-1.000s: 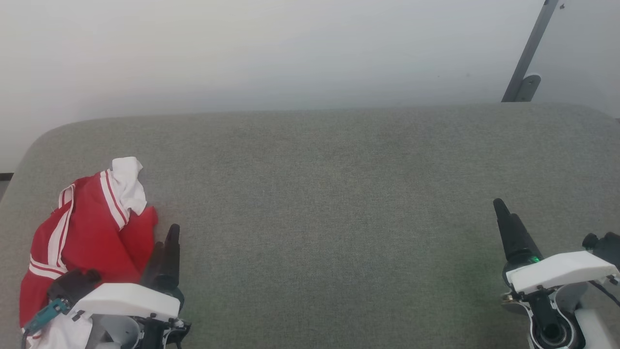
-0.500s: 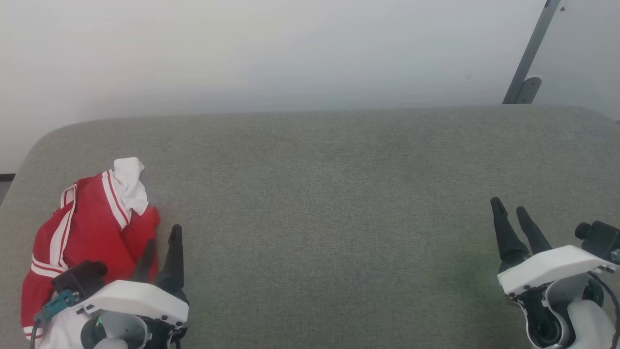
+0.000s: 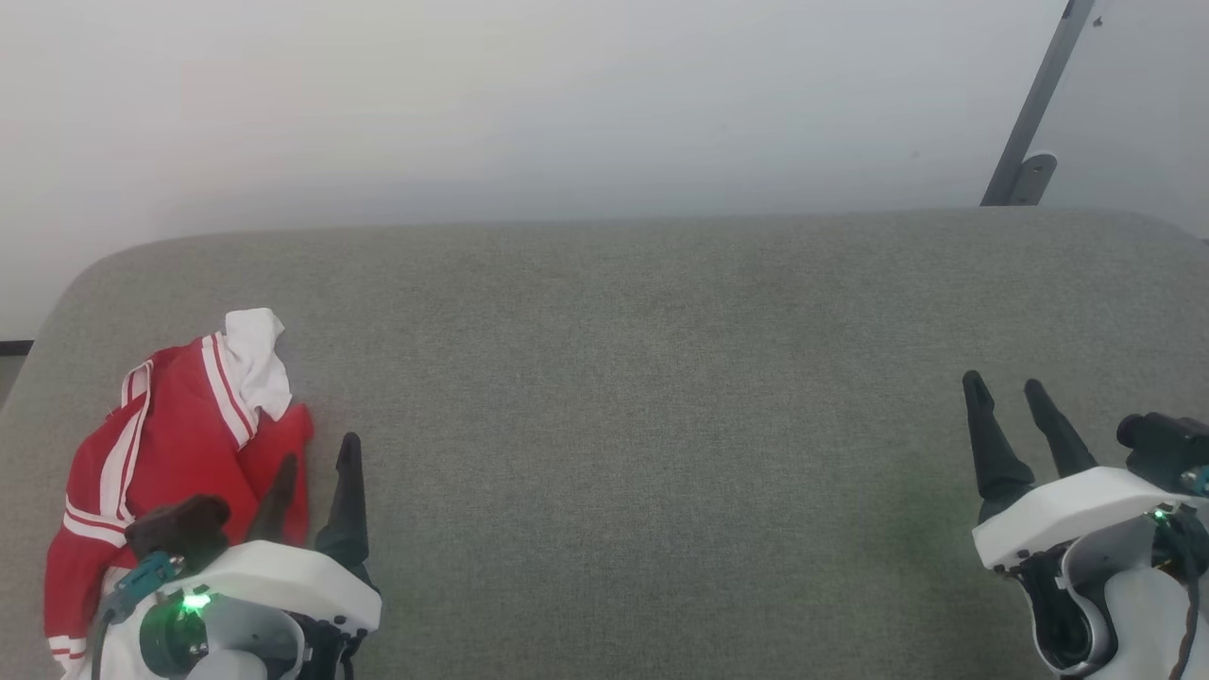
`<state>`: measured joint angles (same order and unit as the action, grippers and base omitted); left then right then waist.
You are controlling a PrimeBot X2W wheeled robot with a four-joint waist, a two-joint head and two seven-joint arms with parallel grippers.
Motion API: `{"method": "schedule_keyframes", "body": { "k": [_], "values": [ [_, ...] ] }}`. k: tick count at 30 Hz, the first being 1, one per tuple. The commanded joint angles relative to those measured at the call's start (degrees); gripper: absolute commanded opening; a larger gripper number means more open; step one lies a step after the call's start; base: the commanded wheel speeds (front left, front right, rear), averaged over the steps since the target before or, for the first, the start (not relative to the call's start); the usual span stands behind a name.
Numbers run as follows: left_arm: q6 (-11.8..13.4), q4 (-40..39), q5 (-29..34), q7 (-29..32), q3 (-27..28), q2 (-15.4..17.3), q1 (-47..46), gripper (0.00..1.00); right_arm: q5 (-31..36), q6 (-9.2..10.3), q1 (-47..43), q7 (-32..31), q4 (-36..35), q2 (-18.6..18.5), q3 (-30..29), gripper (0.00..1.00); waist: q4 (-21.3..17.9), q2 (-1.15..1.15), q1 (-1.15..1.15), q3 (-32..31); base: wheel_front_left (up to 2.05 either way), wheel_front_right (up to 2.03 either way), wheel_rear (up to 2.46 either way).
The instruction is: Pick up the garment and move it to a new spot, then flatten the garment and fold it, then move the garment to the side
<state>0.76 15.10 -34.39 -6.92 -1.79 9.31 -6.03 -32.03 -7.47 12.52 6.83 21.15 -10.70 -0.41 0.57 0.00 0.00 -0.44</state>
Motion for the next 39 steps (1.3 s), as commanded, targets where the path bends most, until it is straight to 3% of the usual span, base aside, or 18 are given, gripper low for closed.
{"method": "schedule_keyframes", "body": {
  "k": [1,17,39],
  "values": [
    [0.4,-0.4,2.0,-0.7,-0.2,0.7,-1.3,1.00,1.8,-0.02,1.4,0.7,-0.2,-0.4,-0.1,1.00,0.0,0.00,0.00,-0.1,0.00,0.00,0.00],
    [1.2,0.2,10.2,-3.0,-1.1,1.2,-1.2,1.00,9.7,-0.03,1.4,3.1,0.1,-1.1,-0.6,1.00,0.0,0.00,0.00,-0.2,0.00,0.00,0.00],
    [-0.1,2.5,20.3,-5.8,0.0,0.3,-0.5,1.00,17.2,-0.03,1.4,5.9,1.6,-1.4,-1.1,1.00,0.2,0.00,0.00,-0.4,0.00,0.00,0.00]
  ]
}}
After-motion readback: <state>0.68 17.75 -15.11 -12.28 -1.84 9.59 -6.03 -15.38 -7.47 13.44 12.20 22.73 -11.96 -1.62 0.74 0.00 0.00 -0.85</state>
